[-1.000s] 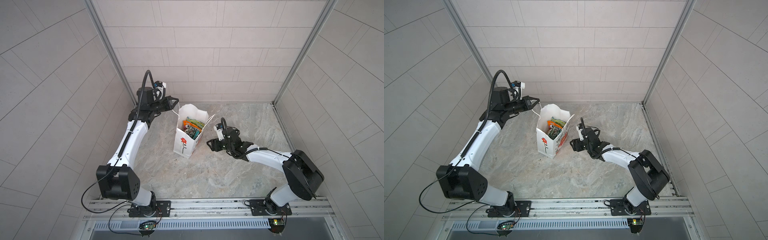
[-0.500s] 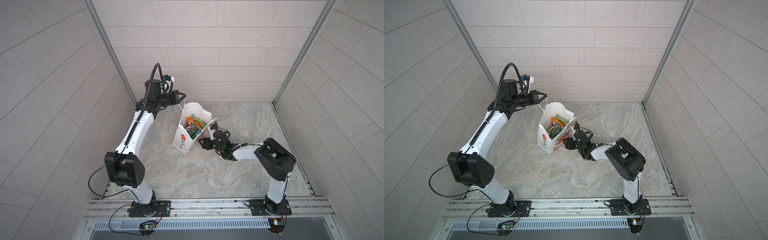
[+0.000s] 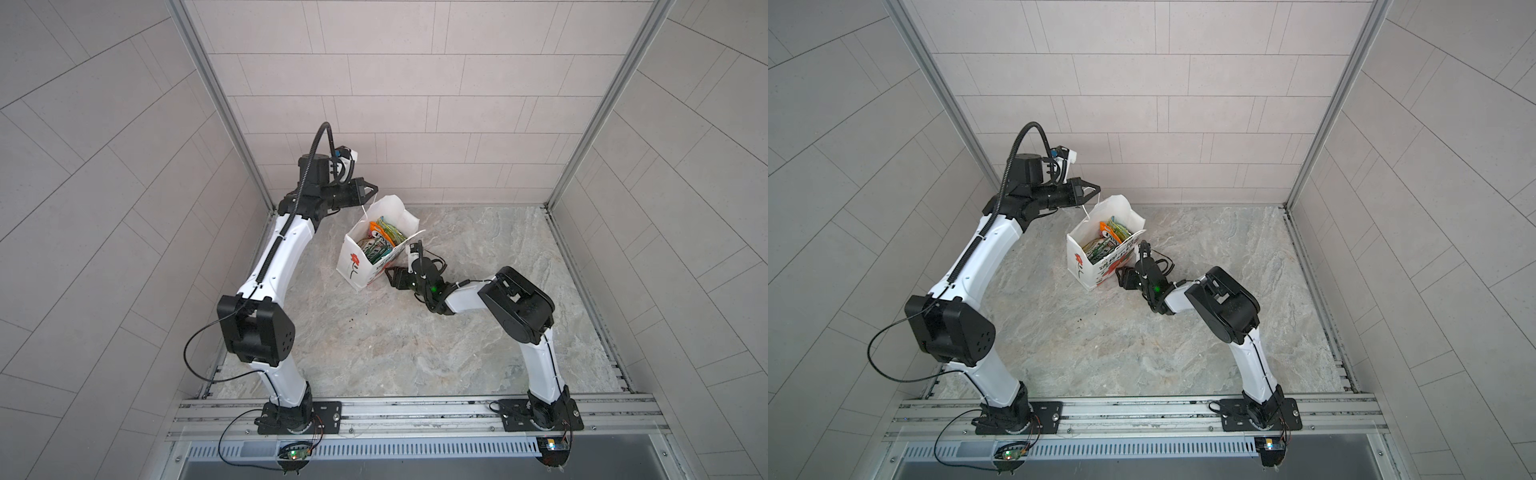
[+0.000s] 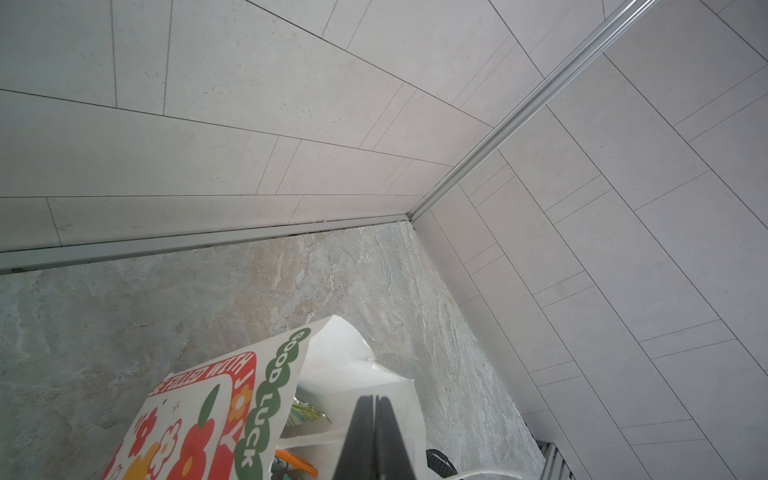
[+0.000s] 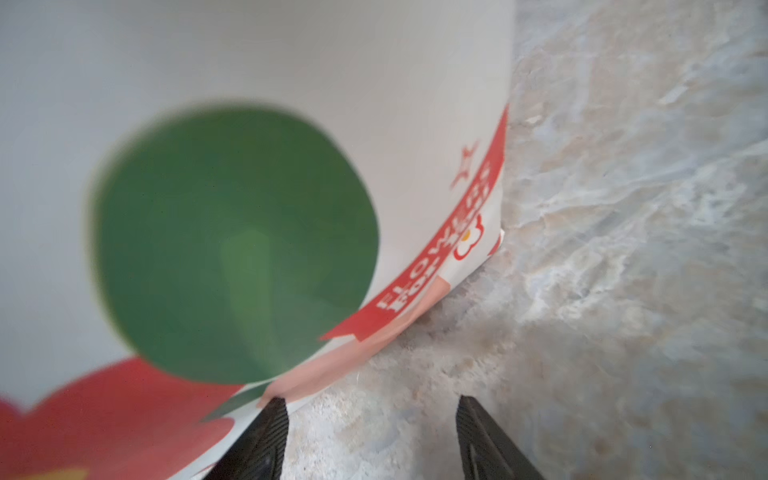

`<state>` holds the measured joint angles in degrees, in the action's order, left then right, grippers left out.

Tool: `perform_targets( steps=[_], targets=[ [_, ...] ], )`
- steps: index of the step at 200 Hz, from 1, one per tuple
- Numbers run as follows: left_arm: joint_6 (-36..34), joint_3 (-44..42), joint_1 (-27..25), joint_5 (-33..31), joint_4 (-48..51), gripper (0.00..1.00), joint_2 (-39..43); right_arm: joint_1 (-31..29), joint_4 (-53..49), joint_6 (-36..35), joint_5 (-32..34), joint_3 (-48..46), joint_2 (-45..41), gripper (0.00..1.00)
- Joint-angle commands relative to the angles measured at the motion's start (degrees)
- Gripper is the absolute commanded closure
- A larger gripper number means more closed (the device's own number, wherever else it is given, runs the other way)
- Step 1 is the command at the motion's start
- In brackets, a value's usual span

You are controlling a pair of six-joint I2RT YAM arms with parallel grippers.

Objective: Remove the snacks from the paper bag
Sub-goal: 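Grasp the bag rim with the left gripper while the right gripper approaches the bag, then tilt the bag with the left gripper while the right gripper moves over its opening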

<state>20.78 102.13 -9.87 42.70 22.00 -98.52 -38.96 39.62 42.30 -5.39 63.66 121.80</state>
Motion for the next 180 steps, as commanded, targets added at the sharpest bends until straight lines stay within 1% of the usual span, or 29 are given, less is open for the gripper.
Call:
perform_targets(
  steps=[1,29,62,82,110,129,156,180],
  targets=[
    [-2.24,-1.07,-1.70,0.72,-3.17,1.00,5.14,-0.03,1.60,0.92,1.23,1.86,1.09,0.34],
    [-4.24,-4.41,-3.64,-2.82,-2.28,1.00,7.88,1.16,1.59,0.85,2.21,-2.98,-1.94,0.33],
    [-6.25,-9.71,-7.77,-9.79,-2.30,1.00,11.70,4.76,1.60,-0.25,2.57,-13.03,-9.13,0.32],
    [-6.79,-12.25,-10.49,-13.75,-2.56,1.00,13.33,7.70,-0.94,-1.86,3.00,-18.53,-14.44,0.32],
    [-7.74,-15.38,-14.02,-16.52,-3.09,1.00,14.30,11.90,-8.81,-5.23,4.38,-24.19,-23.33,0.31],
    [-8.12,-16.14,-15.47,-15.91,-2.88,1.00,14.06,14.46,-16.94,-8.12,6.04,-26.66,-30.70,0.30],
    [-8.35,-16.81,-17.38,-14.30,-1.48,1.00,14.40,16.54,-30.96,-13.26,7.82,-26.51,-42.77,0.29],
    [-9.17,-17.15,-19.87,-14.69,-0.68,1.00,15.13,16.79,-39.53,-17.92,8.97,-25.22,-52.70,0.28]
  ],
)
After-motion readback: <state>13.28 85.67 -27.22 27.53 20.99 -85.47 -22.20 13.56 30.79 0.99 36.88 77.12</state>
